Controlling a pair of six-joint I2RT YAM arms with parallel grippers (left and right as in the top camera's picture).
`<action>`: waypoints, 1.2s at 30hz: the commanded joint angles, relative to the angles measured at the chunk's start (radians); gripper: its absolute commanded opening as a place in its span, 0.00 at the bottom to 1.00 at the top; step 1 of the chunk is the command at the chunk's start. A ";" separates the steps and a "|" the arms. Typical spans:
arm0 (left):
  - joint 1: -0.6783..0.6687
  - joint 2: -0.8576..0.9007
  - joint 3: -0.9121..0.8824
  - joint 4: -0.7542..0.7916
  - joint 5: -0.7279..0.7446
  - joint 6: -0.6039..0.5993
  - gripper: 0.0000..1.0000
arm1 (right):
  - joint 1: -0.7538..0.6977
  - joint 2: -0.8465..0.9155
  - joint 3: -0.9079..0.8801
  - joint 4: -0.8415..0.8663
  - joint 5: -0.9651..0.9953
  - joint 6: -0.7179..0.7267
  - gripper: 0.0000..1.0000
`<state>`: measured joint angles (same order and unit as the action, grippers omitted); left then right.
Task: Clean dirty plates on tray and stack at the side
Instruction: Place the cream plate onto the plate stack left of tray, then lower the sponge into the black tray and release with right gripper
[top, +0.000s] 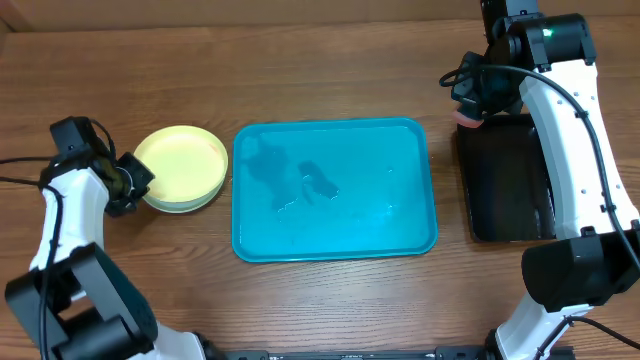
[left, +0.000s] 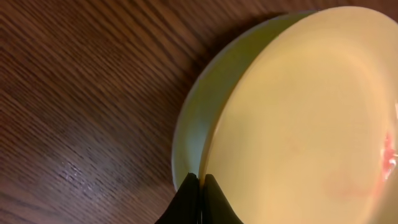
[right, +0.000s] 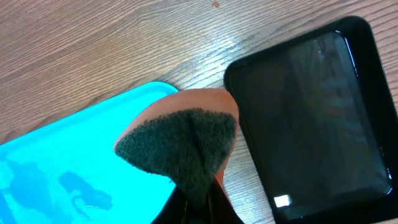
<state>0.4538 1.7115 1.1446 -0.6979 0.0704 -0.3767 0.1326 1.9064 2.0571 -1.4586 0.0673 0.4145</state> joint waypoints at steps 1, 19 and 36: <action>0.005 0.048 -0.010 0.018 -0.052 -0.031 0.04 | -0.004 -0.019 0.025 0.003 0.009 -0.004 0.04; -0.023 0.006 0.241 -0.243 0.042 0.189 0.57 | -0.004 -0.019 0.024 -0.012 0.010 -0.048 0.04; -0.382 -0.130 0.282 -0.269 0.134 0.227 0.62 | -0.066 -0.019 0.024 -0.058 0.028 -0.149 0.04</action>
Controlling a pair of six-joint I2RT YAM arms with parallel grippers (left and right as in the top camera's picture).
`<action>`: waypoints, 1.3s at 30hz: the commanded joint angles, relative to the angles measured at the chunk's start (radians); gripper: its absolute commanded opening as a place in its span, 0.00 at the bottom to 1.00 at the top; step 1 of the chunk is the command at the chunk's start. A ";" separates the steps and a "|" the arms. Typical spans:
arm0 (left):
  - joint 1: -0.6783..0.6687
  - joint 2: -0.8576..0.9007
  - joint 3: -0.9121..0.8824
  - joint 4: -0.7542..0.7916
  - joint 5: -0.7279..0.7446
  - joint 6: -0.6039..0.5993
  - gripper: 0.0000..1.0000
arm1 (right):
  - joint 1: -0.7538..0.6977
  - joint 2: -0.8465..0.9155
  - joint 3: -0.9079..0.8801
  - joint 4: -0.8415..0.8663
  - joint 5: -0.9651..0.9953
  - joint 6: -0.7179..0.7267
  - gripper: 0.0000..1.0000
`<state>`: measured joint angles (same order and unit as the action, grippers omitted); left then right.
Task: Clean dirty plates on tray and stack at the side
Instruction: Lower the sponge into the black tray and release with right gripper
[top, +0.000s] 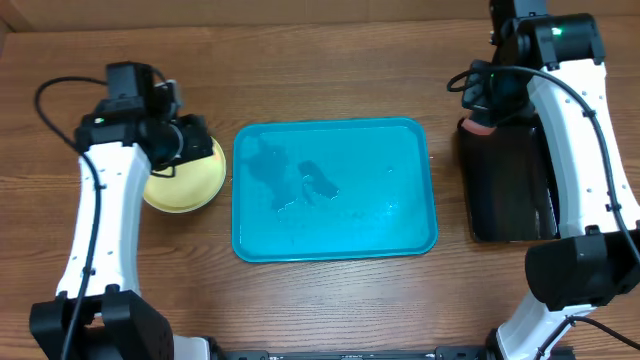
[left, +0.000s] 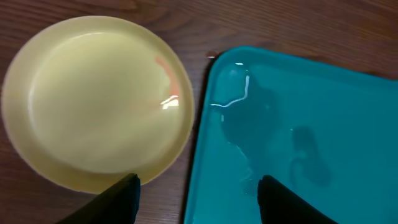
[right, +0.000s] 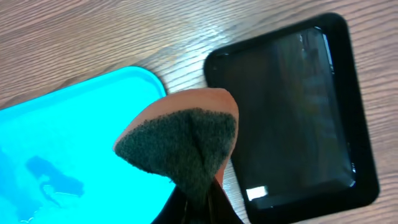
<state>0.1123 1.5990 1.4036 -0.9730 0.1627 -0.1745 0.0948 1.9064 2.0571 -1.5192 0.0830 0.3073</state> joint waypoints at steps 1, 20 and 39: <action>-0.054 -0.017 0.023 0.009 0.042 0.025 0.62 | -0.033 -0.019 0.024 0.002 0.013 -0.054 0.04; -0.272 -0.017 0.023 0.075 0.040 0.026 0.74 | -0.097 -0.019 0.024 -0.023 0.013 -0.168 0.04; -0.317 -0.017 0.022 0.125 0.041 0.025 0.79 | -0.127 -0.014 -0.201 0.058 0.013 -0.421 0.04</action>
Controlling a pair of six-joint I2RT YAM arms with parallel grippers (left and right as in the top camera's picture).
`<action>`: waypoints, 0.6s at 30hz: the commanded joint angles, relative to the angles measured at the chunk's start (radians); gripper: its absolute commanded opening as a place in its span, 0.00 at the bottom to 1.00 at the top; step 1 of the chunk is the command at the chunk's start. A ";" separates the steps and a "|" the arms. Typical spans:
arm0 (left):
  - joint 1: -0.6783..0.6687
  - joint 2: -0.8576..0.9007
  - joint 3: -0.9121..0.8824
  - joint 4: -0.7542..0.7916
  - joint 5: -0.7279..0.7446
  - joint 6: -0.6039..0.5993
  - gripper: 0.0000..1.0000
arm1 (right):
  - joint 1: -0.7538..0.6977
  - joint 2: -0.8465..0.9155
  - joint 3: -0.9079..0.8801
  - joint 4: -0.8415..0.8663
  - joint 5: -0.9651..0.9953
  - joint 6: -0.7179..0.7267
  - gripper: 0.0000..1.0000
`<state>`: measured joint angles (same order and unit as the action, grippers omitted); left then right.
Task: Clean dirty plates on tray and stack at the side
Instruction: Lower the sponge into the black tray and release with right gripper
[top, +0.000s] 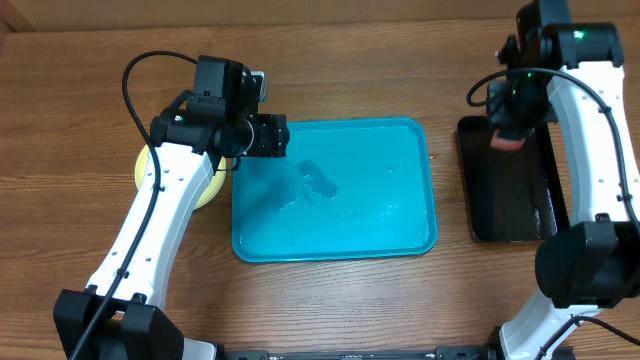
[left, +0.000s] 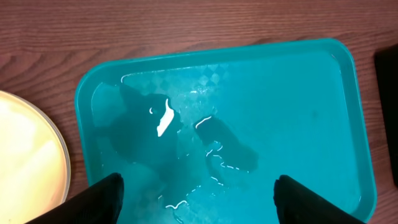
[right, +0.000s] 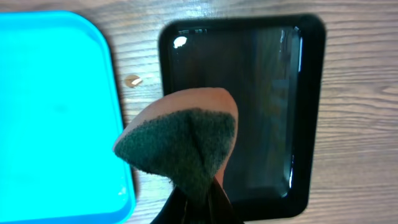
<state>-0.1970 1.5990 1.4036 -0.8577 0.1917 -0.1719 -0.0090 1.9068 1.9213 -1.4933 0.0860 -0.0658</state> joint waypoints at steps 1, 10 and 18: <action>-0.008 -0.017 0.022 0.012 0.012 0.023 0.79 | -0.033 -0.014 -0.101 0.057 0.010 -0.047 0.04; -0.008 -0.016 0.022 0.018 0.012 0.023 0.79 | -0.078 -0.014 -0.268 0.177 0.010 -0.048 0.04; -0.008 0.017 0.022 0.020 0.016 0.022 0.80 | -0.110 -0.014 -0.352 0.259 0.010 -0.100 0.04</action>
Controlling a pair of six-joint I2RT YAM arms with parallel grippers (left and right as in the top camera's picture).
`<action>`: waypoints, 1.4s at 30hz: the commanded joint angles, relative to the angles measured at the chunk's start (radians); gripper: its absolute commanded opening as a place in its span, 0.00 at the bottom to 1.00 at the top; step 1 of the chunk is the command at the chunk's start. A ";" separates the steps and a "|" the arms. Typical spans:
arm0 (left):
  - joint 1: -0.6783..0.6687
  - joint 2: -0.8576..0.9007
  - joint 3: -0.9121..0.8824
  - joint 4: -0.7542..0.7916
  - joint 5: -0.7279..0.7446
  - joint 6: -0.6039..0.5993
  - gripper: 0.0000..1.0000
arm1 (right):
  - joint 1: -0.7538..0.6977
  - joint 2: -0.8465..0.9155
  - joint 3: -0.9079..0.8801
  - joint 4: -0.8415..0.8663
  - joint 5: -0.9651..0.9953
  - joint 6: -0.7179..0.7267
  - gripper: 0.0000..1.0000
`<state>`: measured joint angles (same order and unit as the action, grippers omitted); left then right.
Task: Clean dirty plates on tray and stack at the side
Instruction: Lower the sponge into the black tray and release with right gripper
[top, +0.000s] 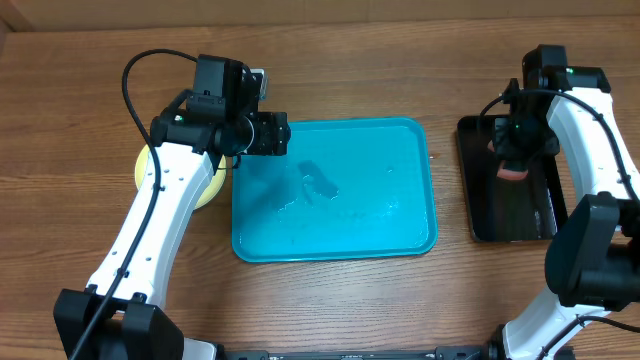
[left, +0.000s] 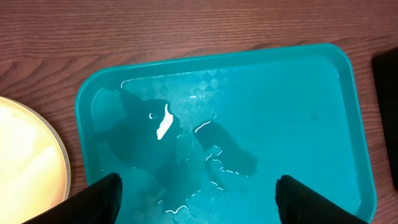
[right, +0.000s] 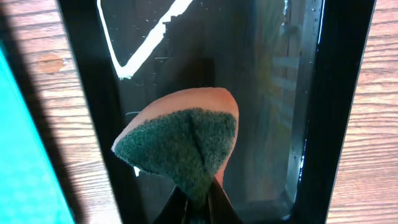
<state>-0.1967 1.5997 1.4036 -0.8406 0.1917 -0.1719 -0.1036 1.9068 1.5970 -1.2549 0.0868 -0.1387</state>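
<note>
The teal tray (top: 335, 190) lies wet and bare of plates, with dark puddles (left: 149, 130) at its left end. The yellow plates (top: 205, 190) sit stacked left of it, half hidden under my left arm; their edge (left: 25, 162) shows in the left wrist view. My left gripper (left: 199, 205) hangs open above the tray's left end (top: 272, 135). My right gripper (right: 198, 202) is shut on a green-and-orange sponge (right: 180, 146), held low over the black tray (right: 342, 93).
The black tray (top: 470, 180) stands right of the teal tray and holds water. Wooden table runs all around. A small crumb (right: 48, 62) lies on the wood between the two trays.
My right gripper has moved with the sponge from the black tray's far end to its middle and sits lower over it. The left arm has not moved.
At first my left gripper was shut at the rim of the top yellow plate, and the right held the sponge by the teal tray's far right corner. Then the left was open above the stack, later over the teal tray. The sponge is now over the black tray.
</note>
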 joint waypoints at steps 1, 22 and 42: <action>-0.008 0.031 0.022 0.001 0.024 0.019 0.80 | -0.020 -0.014 -0.034 0.027 0.009 -0.027 0.04; -0.033 0.103 0.022 0.033 0.068 0.016 0.82 | -0.044 -0.014 -0.040 0.030 -0.014 -0.054 0.04; -0.032 0.092 0.071 0.004 0.061 0.101 1.00 | -0.037 -0.029 -0.053 0.098 -0.019 -0.130 0.43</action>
<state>-0.2230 1.6955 1.4086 -0.8093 0.2443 -0.1459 -0.1432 1.9068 1.4403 -1.1118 0.0822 -0.2852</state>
